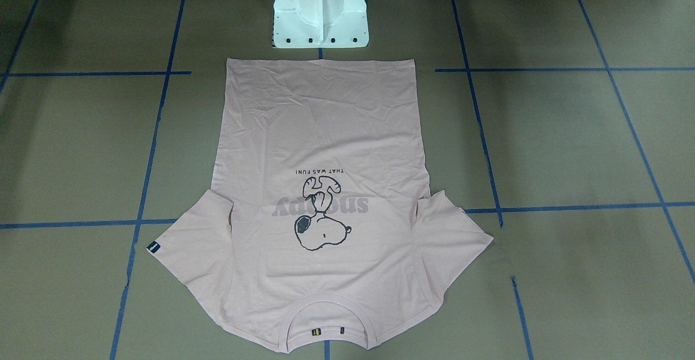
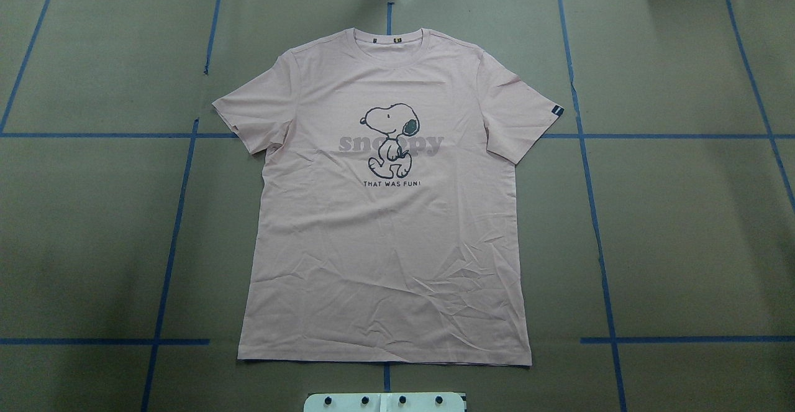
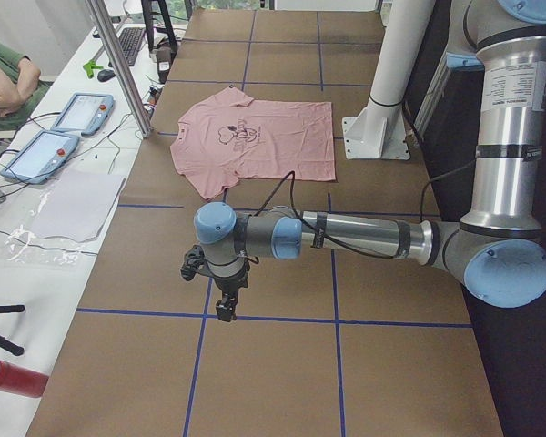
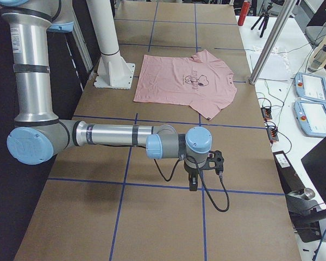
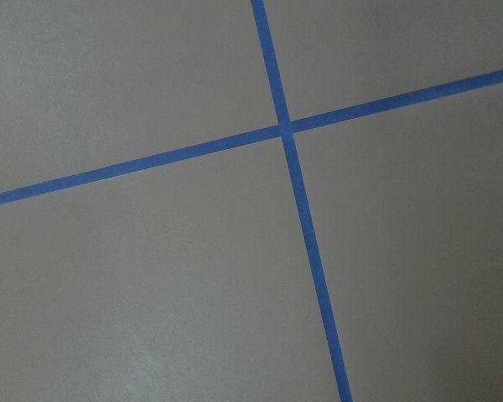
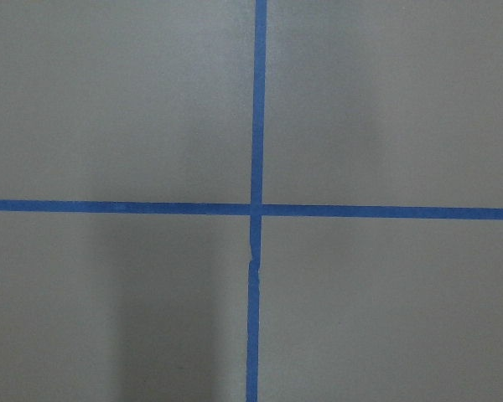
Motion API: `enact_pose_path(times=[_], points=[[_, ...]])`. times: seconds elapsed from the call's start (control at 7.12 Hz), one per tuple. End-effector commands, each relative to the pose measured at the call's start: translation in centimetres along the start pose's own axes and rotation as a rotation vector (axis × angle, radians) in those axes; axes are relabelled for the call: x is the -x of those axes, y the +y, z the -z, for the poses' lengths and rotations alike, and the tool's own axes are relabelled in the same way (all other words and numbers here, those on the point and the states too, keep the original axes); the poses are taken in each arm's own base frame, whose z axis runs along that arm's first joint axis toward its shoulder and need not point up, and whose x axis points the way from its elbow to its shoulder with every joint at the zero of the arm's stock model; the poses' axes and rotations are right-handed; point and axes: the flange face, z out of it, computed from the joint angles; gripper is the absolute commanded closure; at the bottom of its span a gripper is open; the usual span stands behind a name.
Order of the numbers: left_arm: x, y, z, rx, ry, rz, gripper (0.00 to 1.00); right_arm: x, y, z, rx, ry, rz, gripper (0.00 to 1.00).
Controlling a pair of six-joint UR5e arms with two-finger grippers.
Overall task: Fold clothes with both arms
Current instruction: 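Move the right arm in toward the shirt's sleeve nearest it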
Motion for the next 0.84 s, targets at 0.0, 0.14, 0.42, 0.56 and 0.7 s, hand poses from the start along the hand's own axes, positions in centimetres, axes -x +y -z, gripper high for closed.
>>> enact_pose_path(times=[0.0,0.14,0.42,0.56,0.7], points=[[-0.1,0.0,0.1,-0.003,0.000,0.000,0.00,0.0,-0.1,0.4,-0.008,0.002,-0.008,0.00],[-0.3,-0.2,0.4,-0.013,0.001,-0.009,0.00,0.5,-0.6,0.9,-0.017,0.001,-0.004,0.00],[-3.0,-5.6,4.7,-0.099,-0.013,-0.072,0.00,6.4,-4.6,1.1,-0.036,-0.024,0.043,0.00],[-4.8,-8.2,7.0,-0.146,-0.014,-0.119,0.00,11.4,-7.0,0.1,-0.038,-0.039,0.107,0.00],[-6.2,-10.3,7.8,-0.210,0.013,-0.185,0.00,16.0,-8.6,-2.3,-0.031,-0.061,0.176,0.00]])
